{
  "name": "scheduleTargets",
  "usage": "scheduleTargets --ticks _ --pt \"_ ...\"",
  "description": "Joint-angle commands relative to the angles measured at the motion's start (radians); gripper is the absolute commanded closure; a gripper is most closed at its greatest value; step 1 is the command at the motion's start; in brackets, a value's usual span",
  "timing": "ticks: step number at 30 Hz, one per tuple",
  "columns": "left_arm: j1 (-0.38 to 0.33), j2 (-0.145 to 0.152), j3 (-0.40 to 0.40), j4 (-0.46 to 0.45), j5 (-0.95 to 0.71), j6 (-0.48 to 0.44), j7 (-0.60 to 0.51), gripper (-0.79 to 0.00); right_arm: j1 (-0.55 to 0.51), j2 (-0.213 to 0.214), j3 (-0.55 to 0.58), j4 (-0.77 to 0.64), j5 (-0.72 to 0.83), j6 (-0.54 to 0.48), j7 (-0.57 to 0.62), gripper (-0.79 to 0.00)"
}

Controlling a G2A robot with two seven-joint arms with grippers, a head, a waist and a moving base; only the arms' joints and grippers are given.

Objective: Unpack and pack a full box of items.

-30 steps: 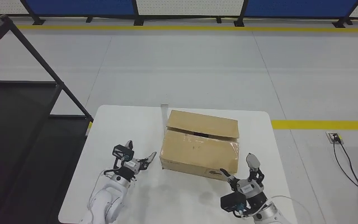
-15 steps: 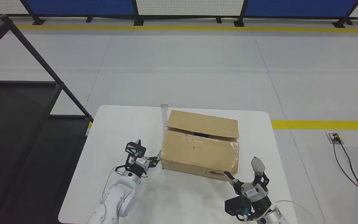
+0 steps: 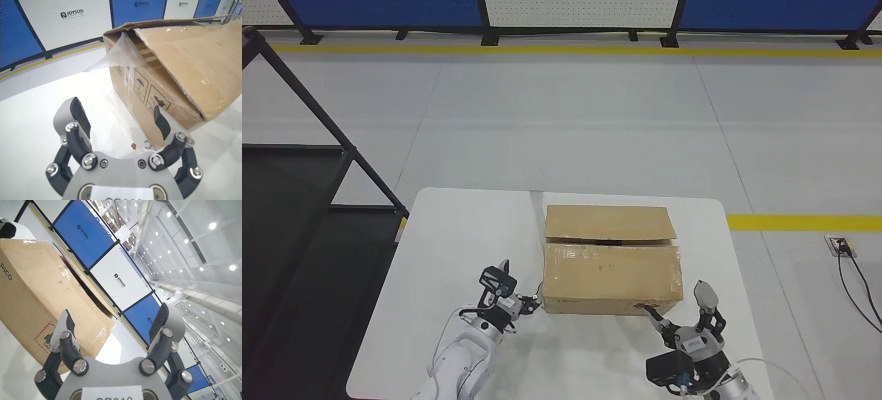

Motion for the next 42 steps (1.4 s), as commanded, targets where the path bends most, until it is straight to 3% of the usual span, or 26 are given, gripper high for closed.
scheduleTargets --ticks 1,9,12,25,28,30,32,37,42 --pt "0.007 0.001 -0.021 -0.008 -0.024 0.011 -0.002 -0.785 0.0 0.0 0.002 -0.001 0.001 0.0 -0.002 -0.785" --pt "-0.044 0.011 -0.118 0.042 -0.043 0.054 -0.028 -0.785 -0.023 0.0 0.018 -0.004 0.014 0.022 -0.018 -0.785" --pt "-0.08 0.016 -0.129 0.072 -0.045 -0.012 -0.084 -0.785 -0.037 0.0 0.031 -0.013 0.006 0.046 -0.016 -0.785" --pt "-0.098 0.018 -0.131 0.086 -0.012 0.004 -0.097 -0.785 -0.038 0.0 0.032 -0.015 0.001 0.047 -0.015 -0.785" --pt "-0.172 0.01 -0.12 0.176 -0.092 -0.061 -0.067 -0.785 -0.027 -0.001 0.033 -0.022 0.006 0.034 -0.002 -0.785" --pt "-0.227 0.007 -0.09 0.255 -0.004 -0.04 -0.022 -0.785 -0.025 -0.001 0.033 -0.023 0.009 0.031 0.0 -0.785" --pt "-0.291 -0.001 -0.066 0.342 -0.023 -0.071 0.016 -0.785 -0.026 -0.001 0.036 -0.022 0.01 0.033 0.001 -0.785" --pt "-0.437 -0.027 0.025 0.552 0.068 -0.056 0.123 -0.785 -0.051 -0.003 0.051 -0.015 0.031 0.06 -0.005 -0.785" --pt "-0.538 -0.067 0.127 0.709 0.132 -0.015 0.21 -0.785 -0.09 -0.004 0.072 -0.012 0.06 0.097 -0.02 -0.785"
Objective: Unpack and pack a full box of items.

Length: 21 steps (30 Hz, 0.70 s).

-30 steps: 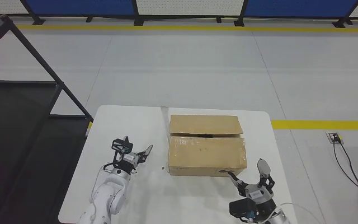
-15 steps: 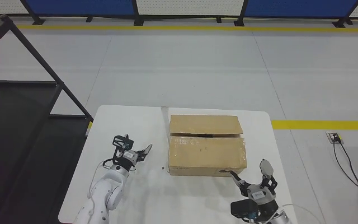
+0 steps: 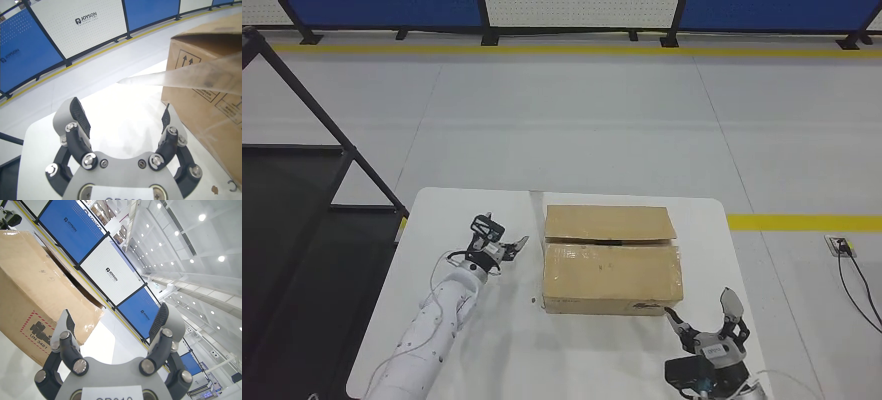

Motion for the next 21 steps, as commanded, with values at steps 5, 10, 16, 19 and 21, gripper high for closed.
scheduleTargets --ticks 5,10,16,19,21 --pt "-0.086 -0.051 0.1 0.151 0.045 0.056 0.067 -0.785 -0.044 -0.001 0.025 0.003 0.031 0.038 -0.019 -0.785" --pt "-0.128 -0.09 0.142 0.237 0.039 0.125 0.101 -0.785 -0.063 -0.003 0.038 0.001 0.043 0.049 -0.029 -0.785" --pt "-0.159 -0.128 0.157 0.305 -0.003 0.198 0.158 -0.785 -0.067 -0.004 0.042 -0.004 0.038 0.048 -0.028 -0.785" --pt "-0.171 -0.139 0.155 0.332 -0.023 0.227 0.193 -0.785 -0.062 -0.005 0.04 -0.006 0.03 0.041 -0.022 -0.785" --pt "-0.177 -0.144 0.149 0.349 -0.04 0.242 0.218 -0.785 -0.057 -0.005 0.039 -0.008 0.025 0.035 -0.017 -0.785"
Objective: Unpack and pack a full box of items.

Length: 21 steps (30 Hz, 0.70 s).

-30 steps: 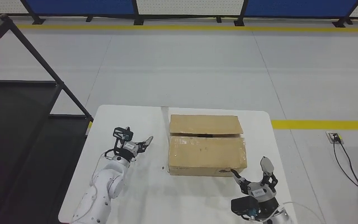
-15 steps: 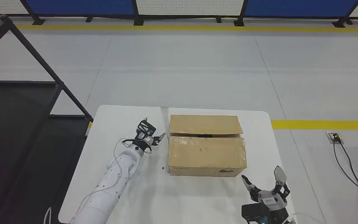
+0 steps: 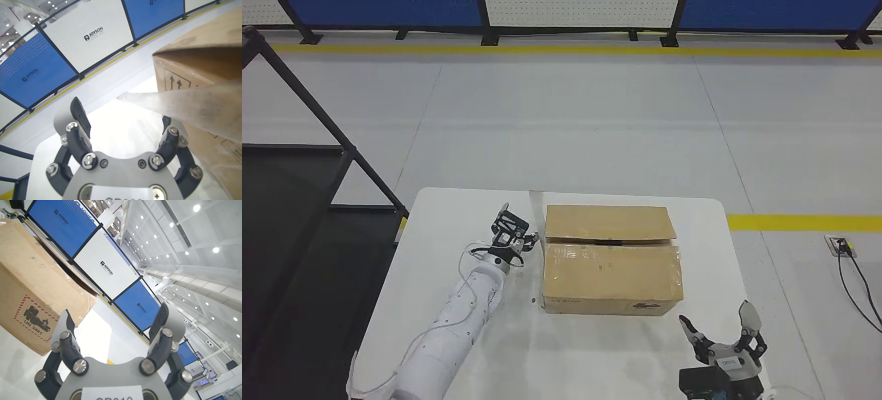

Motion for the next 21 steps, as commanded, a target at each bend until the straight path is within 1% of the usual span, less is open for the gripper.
scheduleTargets --ticks 1,11,21 --pt "-0.006 -0.004 -0.006 0.015 -0.015 0.016 0.029 -0.785 0.005 0.0 -0.001 -0.002 -0.006 -0.005 0.004 -0.785" --pt "-0.013 -0.009 -0.037 0.051 -0.072 0.067 0.141 -0.785 0.031 -0.003 -0.008 0.004 -0.017 -0.028 0.011 -0.785" --pt "0.012 0.007 -0.085 0.058 -0.128 0.096 0.226 -0.785 0.049 -0.004 -0.007 0.001 -0.022 -0.046 0.008 -0.785"
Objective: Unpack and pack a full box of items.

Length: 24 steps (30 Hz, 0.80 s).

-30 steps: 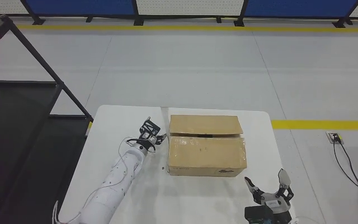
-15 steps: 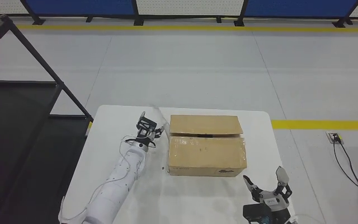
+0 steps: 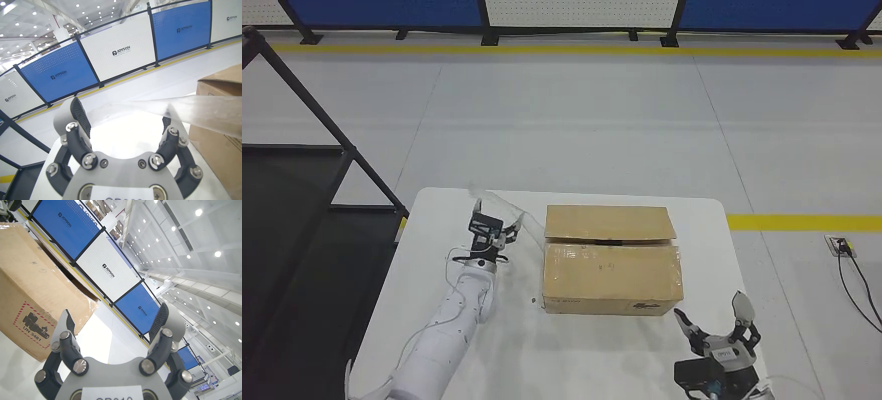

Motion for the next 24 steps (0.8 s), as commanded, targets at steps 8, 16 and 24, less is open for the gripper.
scheduleTargets --ticks 8,16,24 --pt "0.035 0.026 -0.06 -0.014 -0.065 0.011 0.054 -0.785 0.036 -0.001 -0.014 -0.001 -0.021 -0.031 0.008 -0.785" --pt "0.062 0.052 -0.121 -0.037 -0.129 0.009 0.055 -0.785 0.065 -0.003 -0.028 -0.003 -0.043 -0.055 0.016 -0.785" --pt "0.102 0.073 -0.153 -0.082 -0.137 0.005 0.059 -0.785 0.08 -0.003 -0.035 -0.01 -0.061 -0.075 0.024 -0.785"
